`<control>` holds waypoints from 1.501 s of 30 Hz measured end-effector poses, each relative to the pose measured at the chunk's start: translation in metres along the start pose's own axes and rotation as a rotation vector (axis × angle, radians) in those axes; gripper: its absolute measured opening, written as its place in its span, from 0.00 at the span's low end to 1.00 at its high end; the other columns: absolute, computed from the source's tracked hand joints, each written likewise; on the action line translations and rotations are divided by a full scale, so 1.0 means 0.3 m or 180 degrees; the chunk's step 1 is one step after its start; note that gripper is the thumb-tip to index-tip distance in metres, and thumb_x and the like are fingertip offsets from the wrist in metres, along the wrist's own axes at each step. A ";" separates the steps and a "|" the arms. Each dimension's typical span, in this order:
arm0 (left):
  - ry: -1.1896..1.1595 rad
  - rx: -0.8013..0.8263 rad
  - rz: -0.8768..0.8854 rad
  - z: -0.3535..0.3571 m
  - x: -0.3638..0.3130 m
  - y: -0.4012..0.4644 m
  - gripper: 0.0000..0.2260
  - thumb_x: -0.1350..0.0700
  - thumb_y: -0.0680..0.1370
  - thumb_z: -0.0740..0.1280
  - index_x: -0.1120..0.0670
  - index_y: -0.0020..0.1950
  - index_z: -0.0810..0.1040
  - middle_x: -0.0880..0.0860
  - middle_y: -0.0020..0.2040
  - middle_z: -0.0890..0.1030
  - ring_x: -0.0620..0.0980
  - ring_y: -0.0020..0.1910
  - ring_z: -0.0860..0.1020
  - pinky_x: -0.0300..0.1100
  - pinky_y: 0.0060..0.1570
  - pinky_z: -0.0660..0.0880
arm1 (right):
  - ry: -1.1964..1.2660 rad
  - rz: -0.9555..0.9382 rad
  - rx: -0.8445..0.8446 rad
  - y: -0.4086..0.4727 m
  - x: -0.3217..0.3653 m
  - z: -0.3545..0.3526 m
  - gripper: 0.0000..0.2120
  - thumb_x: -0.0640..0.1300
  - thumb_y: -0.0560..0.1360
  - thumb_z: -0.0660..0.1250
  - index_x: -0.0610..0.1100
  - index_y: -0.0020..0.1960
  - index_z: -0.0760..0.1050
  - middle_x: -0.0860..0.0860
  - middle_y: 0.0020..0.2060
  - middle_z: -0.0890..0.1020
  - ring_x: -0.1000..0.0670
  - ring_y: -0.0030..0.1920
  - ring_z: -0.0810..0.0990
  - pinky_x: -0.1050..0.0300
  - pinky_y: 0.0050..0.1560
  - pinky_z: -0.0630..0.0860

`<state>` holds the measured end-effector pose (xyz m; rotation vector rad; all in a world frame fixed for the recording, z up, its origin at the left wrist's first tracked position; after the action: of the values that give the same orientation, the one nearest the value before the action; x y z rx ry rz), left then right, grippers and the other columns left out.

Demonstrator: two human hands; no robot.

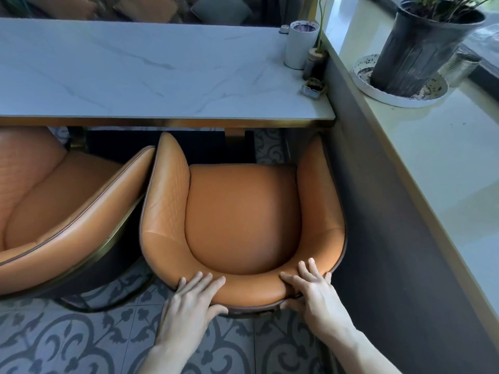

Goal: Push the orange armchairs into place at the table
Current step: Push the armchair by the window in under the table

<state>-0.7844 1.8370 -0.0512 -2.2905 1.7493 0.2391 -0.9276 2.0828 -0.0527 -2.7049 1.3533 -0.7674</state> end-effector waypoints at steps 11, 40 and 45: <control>-0.0177 -0.0174 -0.0003 0.002 -0.021 -0.003 0.29 0.40 0.68 0.73 0.44 0.68 0.75 0.51 0.67 0.76 0.52 0.69 0.71 0.53 0.69 0.66 | -0.0111 -0.0051 -0.0061 -0.013 0.010 -0.007 0.29 0.58 0.77 0.68 0.57 0.76 0.65 0.43 0.74 0.66 0.39 0.79 0.50 0.34 0.73 0.58; 0.0345 -0.0349 0.0062 -0.035 0.107 0.129 0.31 0.28 0.68 0.61 0.52 0.54 0.81 0.47 0.49 0.82 0.49 0.53 0.79 0.46 0.54 0.77 | 0.0064 0.0066 -0.0007 0.115 0.065 -0.020 0.29 0.55 0.78 0.69 0.58 0.76 0.64 0.43 0.78 0.60 0.42 0.80 0.44 0.33 0.75 0.49; 0.0203 -0.0189 -0.0094 -0.034 0.074 0.087 0.29 0.28 0.65 0.66 0.50 0.53 0.80 0.44 0.47 0.80 0.47 0.51 0.77 0.44 0.53 0.75 | 0.0050 -0.0005 0.0066 0.080 0.055 -0.024 0.29 0.57 0.77 0.69 0.59 0.76 0.64 0.45 0.77 0.62 0.42 0.80 0.45 0.33 0.75 0.50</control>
<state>-0.8039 1.8070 -0.0501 -2.3890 1.7599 0.2176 -0.9404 2.0569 -0.0451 -2.6904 1.3388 -0.7999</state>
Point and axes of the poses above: each hand's wrist, its own y-axis towards the middle knuckle, its own z-axis out of the palm, x = y × z, the point moved 1 cm from there along y, towards the middle knuckle
